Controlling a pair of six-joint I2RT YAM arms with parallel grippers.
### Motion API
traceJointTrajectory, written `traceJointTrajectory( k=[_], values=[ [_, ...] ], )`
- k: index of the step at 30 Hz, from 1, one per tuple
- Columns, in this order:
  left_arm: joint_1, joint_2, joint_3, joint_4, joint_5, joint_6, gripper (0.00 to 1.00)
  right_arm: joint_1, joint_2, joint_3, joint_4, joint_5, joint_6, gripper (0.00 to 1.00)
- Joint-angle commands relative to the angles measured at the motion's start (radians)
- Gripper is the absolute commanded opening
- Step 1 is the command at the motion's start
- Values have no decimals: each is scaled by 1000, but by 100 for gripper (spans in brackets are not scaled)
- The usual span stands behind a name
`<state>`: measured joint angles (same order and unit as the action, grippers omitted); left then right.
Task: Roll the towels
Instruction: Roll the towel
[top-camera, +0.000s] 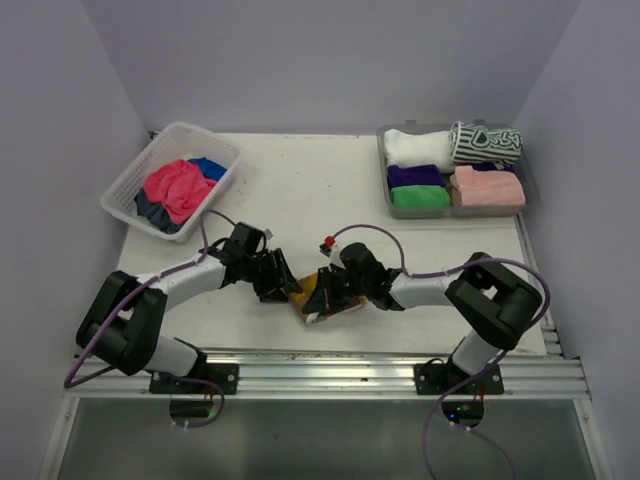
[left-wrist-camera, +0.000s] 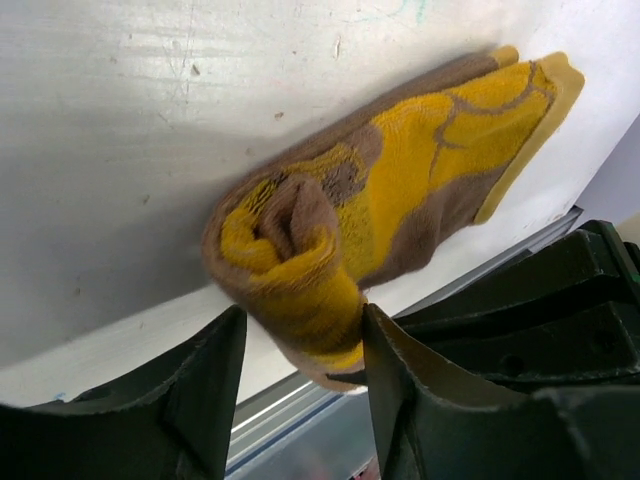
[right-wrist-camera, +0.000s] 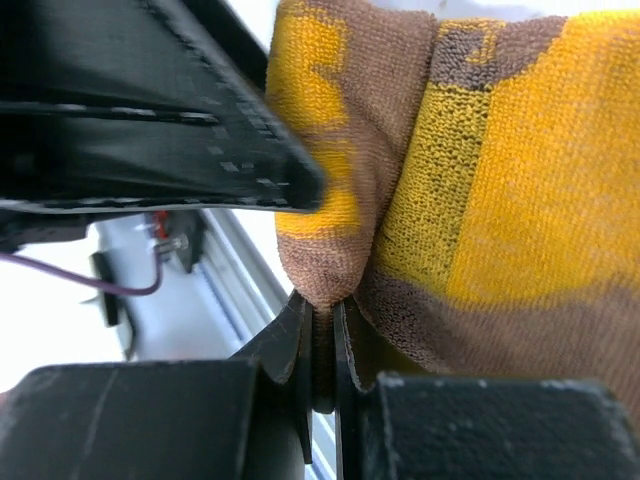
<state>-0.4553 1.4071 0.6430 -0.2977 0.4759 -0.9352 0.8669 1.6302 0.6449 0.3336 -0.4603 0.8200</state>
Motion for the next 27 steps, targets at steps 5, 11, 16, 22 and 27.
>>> traceJointTrajectory(
  k=[5,11,16,22,27],
  values=[
    [-40,111,50,62,-10,-16,24,-20,112,-7,188,-190,140,0],
    [-54,110,75,5,-32,-17,0,-13,-12,54,-86,-37,27,38],
    [-56,90,78,-58,-66,-30,0,107,-161,272,-606,455,-189,55],
    [-57,81,81,-95,-83,-54,0,374,-109,479,-850,917,-306,49],
    [-56,85,93,-115,-82,-60,0,520,11,564,-874,1130,-363,48]
  ],
)
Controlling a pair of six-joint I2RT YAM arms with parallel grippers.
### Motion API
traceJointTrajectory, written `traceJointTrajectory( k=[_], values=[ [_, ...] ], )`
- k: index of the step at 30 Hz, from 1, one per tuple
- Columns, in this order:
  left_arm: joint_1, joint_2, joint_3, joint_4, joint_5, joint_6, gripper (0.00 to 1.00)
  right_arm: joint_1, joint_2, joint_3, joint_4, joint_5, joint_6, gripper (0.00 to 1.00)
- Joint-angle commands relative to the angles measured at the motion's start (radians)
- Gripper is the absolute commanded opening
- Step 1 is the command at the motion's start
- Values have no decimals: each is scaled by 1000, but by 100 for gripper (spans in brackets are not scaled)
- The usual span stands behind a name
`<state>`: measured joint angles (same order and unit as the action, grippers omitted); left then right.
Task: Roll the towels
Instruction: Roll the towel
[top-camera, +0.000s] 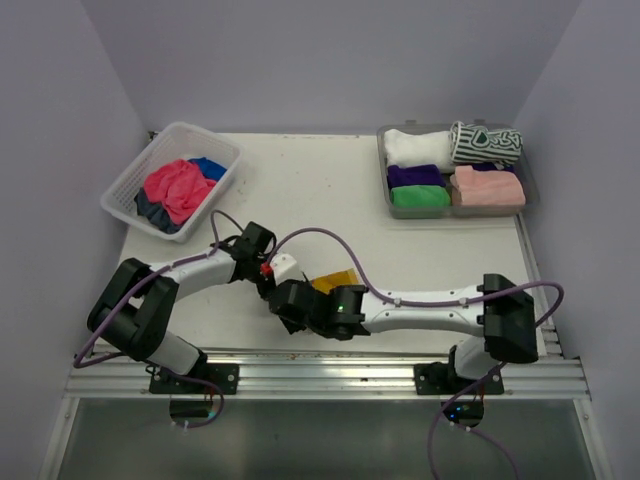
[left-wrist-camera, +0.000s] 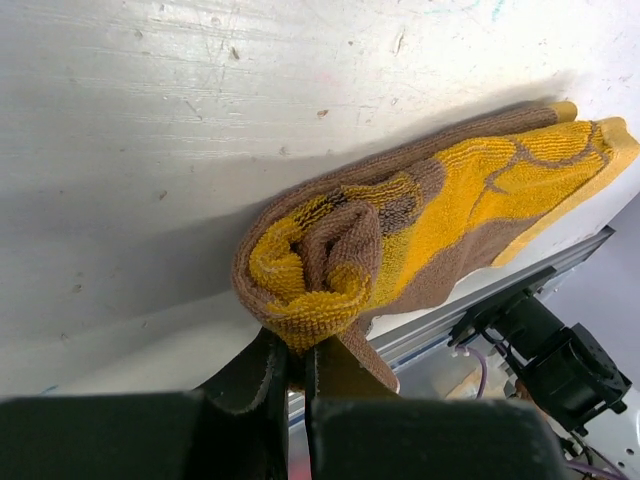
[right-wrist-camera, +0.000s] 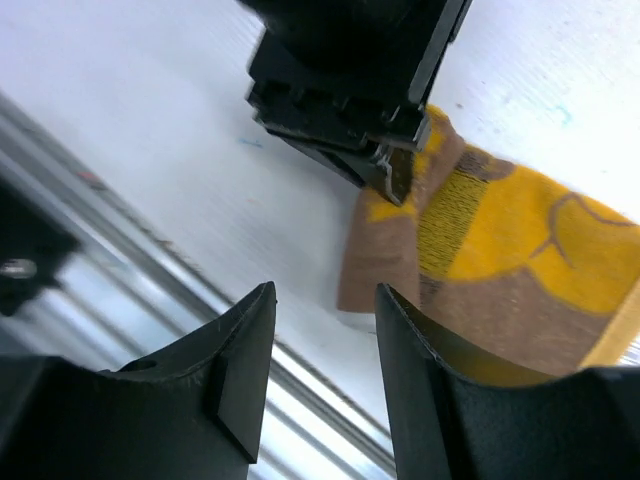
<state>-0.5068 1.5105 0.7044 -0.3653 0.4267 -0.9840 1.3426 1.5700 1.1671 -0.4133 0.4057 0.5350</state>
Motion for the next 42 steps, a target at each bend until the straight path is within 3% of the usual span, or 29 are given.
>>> traceJointTrajectory(
  k=[1,15,23,30,35,41,42],
  values=[
    [-4,-19,32,-47,-34,-12,0,59,108,61,-127,283,-99,48],
    [-6,-15,43,-58,-39,-19,0,118,283,100,-48,403,-193,48],
    [-4,-4,52,-60,-34,-15,0,138,311,120,-35,432,-173,47],
    [-4,-6,49,-61,-34,-16,0,138,355,129,-39,386,-142,52],
    [-4,-18,46,-61,-36,-22,0,136,430,146,-96,433,-60,53],
    [-4,-33,47,-69,-39,-30,0,133,479,154,-154,508,86,42],
    [-6,-35,46,-69,-39,-31,0,130,481,152,-162,510,101,33]
  ],
)
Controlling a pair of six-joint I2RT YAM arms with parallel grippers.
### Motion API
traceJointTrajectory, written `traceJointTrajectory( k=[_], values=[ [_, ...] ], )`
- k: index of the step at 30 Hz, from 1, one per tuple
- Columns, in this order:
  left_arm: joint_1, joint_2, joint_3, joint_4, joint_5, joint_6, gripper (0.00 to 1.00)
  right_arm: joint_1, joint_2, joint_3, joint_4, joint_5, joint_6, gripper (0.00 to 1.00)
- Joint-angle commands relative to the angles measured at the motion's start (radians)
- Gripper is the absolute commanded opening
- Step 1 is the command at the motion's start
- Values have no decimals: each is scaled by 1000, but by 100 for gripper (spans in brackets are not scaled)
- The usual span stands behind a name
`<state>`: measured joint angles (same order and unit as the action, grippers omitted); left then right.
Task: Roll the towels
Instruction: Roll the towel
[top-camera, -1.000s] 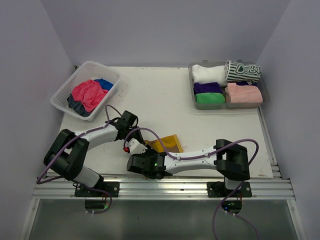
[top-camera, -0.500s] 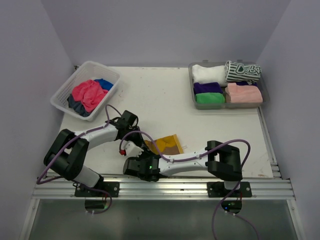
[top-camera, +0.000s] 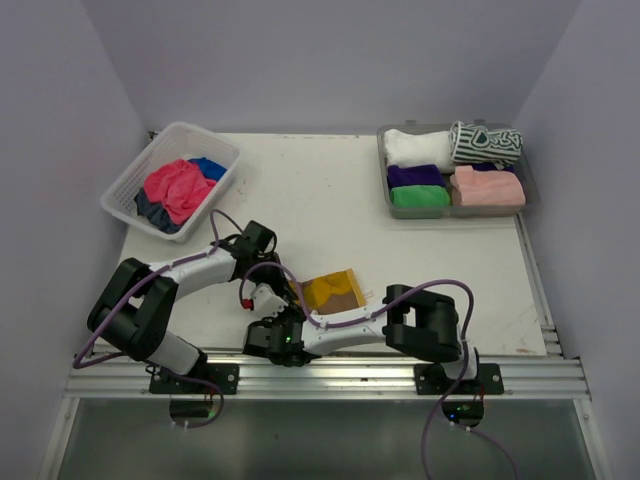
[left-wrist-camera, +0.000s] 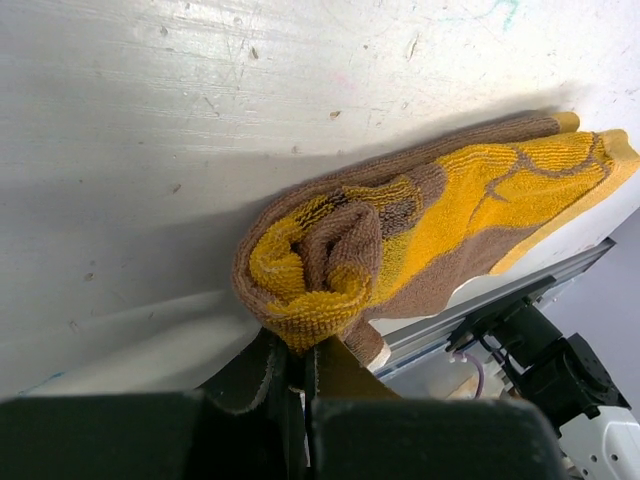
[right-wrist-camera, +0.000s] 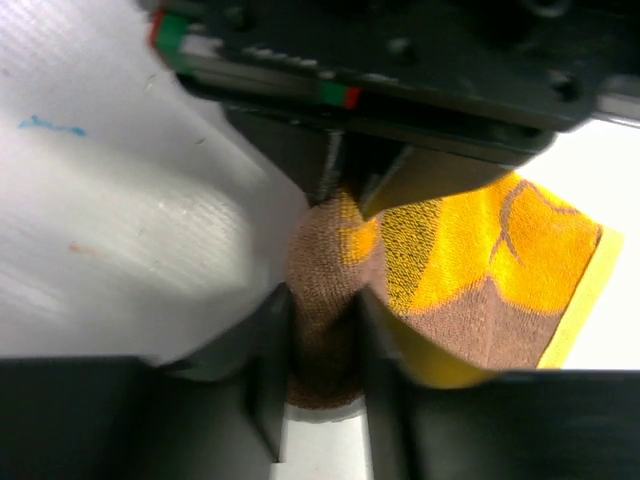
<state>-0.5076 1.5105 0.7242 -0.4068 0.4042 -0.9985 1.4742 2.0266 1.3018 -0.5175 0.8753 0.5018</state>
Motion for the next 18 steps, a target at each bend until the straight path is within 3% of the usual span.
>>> traceJointTrajectory(
  k=[1,3,5,9,13,15,18],
  values=[
    [-3,-39,27,-27,-15,-19,0,-2,23,17,-61,39,168,27],
    [-3,-47,24,-26,-13,-25,0,-5,14,7,-62,39,207,8],
    [0,-62,23,-21,-11,-31,7,-12,1,-2,-62,39,233,0],
    [27,-95,21,-9,7,-28,26,-29,-75,-105,40,1,256,0],
    [81,-139,30,-9,30,-12,54,-64,-230,-254,201,-126,267,0],
    [98,-153,43,-18,33,-3,60,-81,-290,-355,310,-183,271,0],
    [115,-173,66,-38,22,8,62,-123,-396,-461,393,-269,319,0]
  ],
)
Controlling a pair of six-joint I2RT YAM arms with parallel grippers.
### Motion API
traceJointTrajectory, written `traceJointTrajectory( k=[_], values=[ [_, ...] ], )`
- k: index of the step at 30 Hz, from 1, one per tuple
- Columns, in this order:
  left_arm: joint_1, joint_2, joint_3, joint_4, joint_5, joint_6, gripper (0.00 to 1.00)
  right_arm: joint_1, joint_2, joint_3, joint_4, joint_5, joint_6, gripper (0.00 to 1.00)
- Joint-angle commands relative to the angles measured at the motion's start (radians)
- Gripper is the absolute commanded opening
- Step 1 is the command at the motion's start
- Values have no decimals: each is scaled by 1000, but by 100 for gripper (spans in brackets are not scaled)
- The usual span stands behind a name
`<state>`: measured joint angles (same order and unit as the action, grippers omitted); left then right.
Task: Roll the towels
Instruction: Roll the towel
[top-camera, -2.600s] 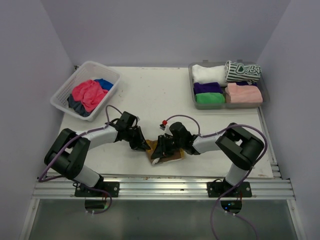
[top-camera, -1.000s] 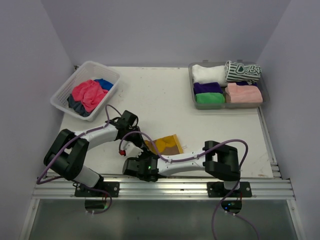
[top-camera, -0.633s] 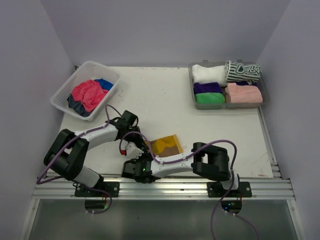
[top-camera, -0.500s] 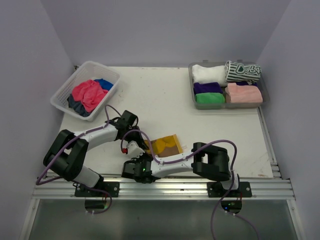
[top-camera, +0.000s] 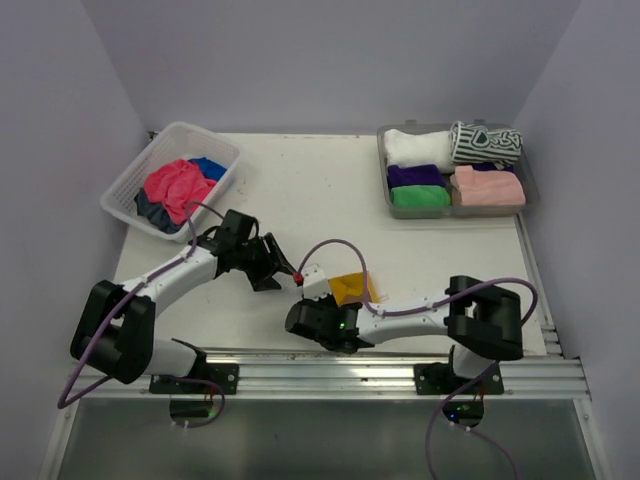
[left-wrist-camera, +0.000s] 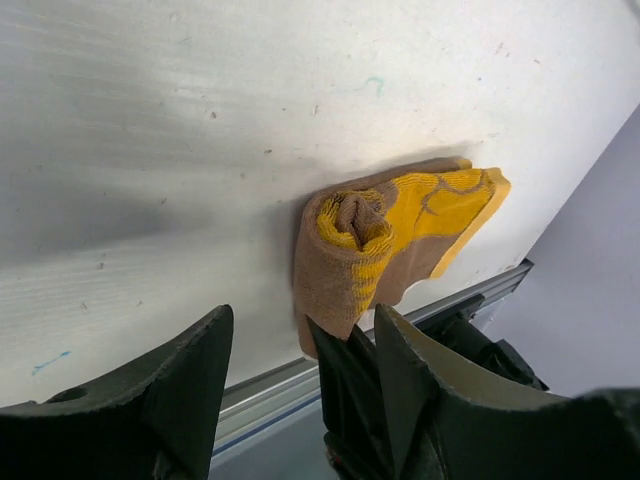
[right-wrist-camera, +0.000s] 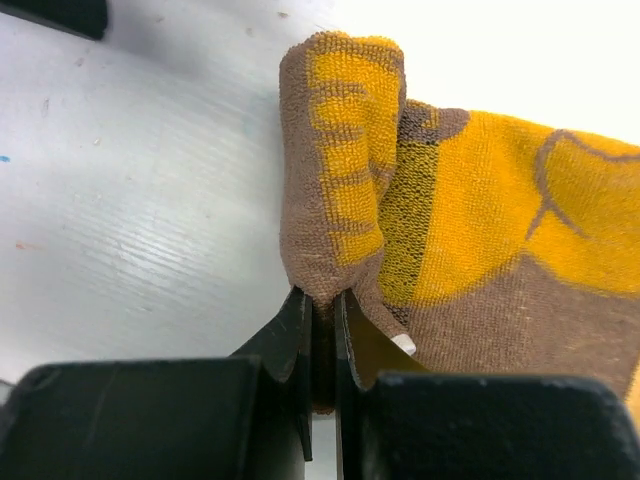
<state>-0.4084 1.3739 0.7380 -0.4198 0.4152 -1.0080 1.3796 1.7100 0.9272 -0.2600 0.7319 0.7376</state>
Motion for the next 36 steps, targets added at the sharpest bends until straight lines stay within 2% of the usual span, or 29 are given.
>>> traceJointTrajectory(
  k=[1,9,13,16,20,23,27,36],
  values=[
    [17,-38,57,-28,7,20,62,-48,-104,-111,151,-146,113,0],
    [16,-33,67,-28,2,43,61,-206,-343,-396,418,-460,299,0],
    [13,-35,63,-27,7,58,62,-304,-385,-513,557,-594,359,0],
    [2,-32,49,-17,14,66,62,-332,-388,-580,654,-655,404,0],
    [-36,-6,50,10,34,85,63,-346,-366,-663,815,-698,480,0],
    [-75,28,63,41,60,98,68,-350,-352,-725,913,-707,542,0],
    [-118,91,90,82,108,132,76,-350,-336,-769,949,-709,574,0],
    [-196,260,101,159,160,132,71,-363,-207,-812,1174,-756,606,0]
  ],
)
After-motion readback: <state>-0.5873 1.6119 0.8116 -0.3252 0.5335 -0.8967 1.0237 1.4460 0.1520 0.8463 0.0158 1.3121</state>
